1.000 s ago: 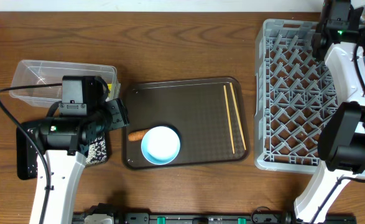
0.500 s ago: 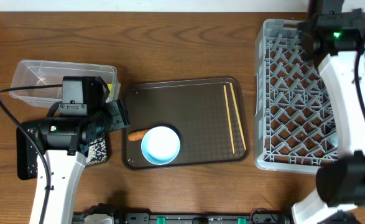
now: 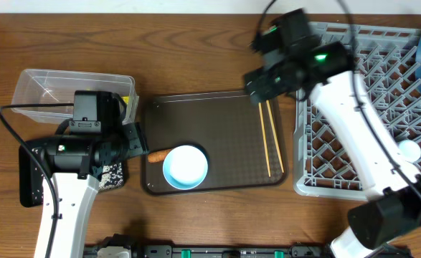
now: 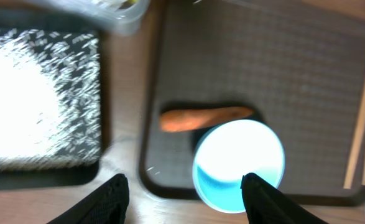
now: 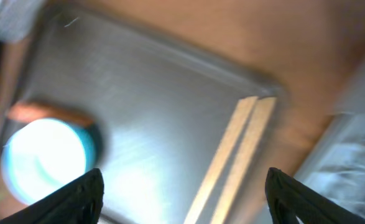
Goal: Sort waste into correct bins and load items into the dishwasher rack
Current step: 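Reach the right gripper to the light-blue bowl and grasp it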
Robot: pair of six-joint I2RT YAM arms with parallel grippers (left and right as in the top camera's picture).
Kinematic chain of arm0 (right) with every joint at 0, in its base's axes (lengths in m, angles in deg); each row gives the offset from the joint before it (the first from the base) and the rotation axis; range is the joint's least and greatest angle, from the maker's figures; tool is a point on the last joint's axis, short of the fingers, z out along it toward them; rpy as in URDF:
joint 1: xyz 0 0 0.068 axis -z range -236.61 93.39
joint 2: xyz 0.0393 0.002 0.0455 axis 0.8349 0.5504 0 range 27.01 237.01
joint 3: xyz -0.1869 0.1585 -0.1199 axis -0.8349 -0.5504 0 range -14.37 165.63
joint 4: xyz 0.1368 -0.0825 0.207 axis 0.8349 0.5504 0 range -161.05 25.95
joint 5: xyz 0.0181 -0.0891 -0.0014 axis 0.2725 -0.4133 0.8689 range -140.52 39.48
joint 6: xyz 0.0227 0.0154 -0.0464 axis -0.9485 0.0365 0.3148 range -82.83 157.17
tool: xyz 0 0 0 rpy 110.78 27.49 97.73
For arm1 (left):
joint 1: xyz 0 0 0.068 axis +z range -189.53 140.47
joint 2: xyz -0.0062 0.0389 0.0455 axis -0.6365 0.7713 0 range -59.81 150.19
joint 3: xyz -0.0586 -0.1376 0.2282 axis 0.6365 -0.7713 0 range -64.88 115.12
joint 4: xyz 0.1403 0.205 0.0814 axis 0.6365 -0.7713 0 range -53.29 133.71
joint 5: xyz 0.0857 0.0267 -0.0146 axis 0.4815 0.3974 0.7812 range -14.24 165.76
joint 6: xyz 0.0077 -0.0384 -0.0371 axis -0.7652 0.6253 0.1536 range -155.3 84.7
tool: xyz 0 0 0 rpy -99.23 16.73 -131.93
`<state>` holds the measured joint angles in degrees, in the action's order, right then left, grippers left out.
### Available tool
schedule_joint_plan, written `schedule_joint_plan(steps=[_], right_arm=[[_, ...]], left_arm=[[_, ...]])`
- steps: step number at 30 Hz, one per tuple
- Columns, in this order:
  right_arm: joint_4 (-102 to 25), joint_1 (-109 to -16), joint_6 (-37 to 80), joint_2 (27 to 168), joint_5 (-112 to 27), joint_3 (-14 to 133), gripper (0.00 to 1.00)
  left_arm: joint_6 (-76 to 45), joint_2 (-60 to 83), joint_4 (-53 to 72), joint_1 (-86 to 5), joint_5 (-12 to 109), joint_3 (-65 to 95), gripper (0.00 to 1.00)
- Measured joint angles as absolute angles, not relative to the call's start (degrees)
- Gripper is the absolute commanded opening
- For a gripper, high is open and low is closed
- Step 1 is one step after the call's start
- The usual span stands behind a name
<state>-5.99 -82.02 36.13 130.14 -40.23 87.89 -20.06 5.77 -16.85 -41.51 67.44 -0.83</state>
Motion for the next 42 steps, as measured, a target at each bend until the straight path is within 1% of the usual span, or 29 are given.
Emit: schedule_joint_plan(steps=[3, 8, 10, 13, 17, 19, 22, 24, 25, 27, 31, 34, 38, 40, 42], right_arm=[[-2.7, -86.2, 34.8, 132.6, -37.4, 87.9, 0.76], [-1.4, -93.2, 33.1, 138.7, -34.9, 87.7, 0.74], [-1.4, -95.0, 32.5, 140.4, -34.6, 87.7, 0.72], [-1.5, -97.2, 31.7, 143.4, -34.2, 87.6, 0.66], [-1.6, -99.3, 31.2, 147.4, -34.4, 87.5, 0.64], [-1.6, -99.9, 31.2, 149.5, -34.4, 87.5, 0.59], [-1.6, -100.4, 30.6, 151.8, -34.6, 87.4, 0.44], [-1.7, -100.7, 30.8, 152.7, -34.6, 87.4, 0.38], [-1.8, -100.8, 30.7, 153.2, -34.7, 87.4, 0.32], [-2.4, -100.9, 30.5, 153.8, -34.7, 87.4, 0.25], [-3.9, -101.1, 29.7, 154.1, -35.9, 87.4, 0.24], [-4.7, -101.3, 29.6, 154.1, -36.5, 87.4, 0.2], [-4.7, -101.4, 29.2, 154.1, -36.8, 87.4, 0.19], [-4.7, -101.5, 29.0, 154.1, -37.0, 87.4, 0.15], [-4.7, -101.8, 28.7, 154.1, -37.1, 87.4, 0.07]], left_arm=[[-19.4, 5.8, -19.9, -41.4, 71.6, -0.8, 0.65], [-15.8, 5.8, -24.5, -37.4, 77.6, -0.8, 0.66], [-15.2, 5.8, -25.1, -34.4, 78.8, -0.8, 0.66], [-14.5, 5.8, -25.7, -30.5, 79.2, -0.8, 0.66], [-14.3, 5.8, -25.8, -28.0, 79.1, -0.8, 0.66], [-14.2, 5.8, -25.8, -27.8, 79.1, -0.8, 0.66], [-14.1, 5.8, -25.8, -27.7, 79.0, -0.8, 0.66], [-14.1, 5.8, -25.8, -27.7, 78.9, -0.8, 0.66], [-14.1, 5.8, -25.8, -27.7, 78.9, -0.8, 0.66], [-14.1, 5.8, -25.8, -27.7, 78.9, -0.8, 0.66], [-14.1, 5.8, -25.8, -27.7, 78.9, -0.8, 0.66], [-14.1, 5.8, -25.8, -27.7, 78.9, -0.8, 0.66], [-14.1, 5.8, -25.8, -27.7, 78.9, -0.8, 0.66], [-14.1, 5.8, -25.8, -27.7, 78.9, -0.8, 0.66], [-14.1, 5.8, -25.8, -27.7, 78.9, -0.8, 0.66]])
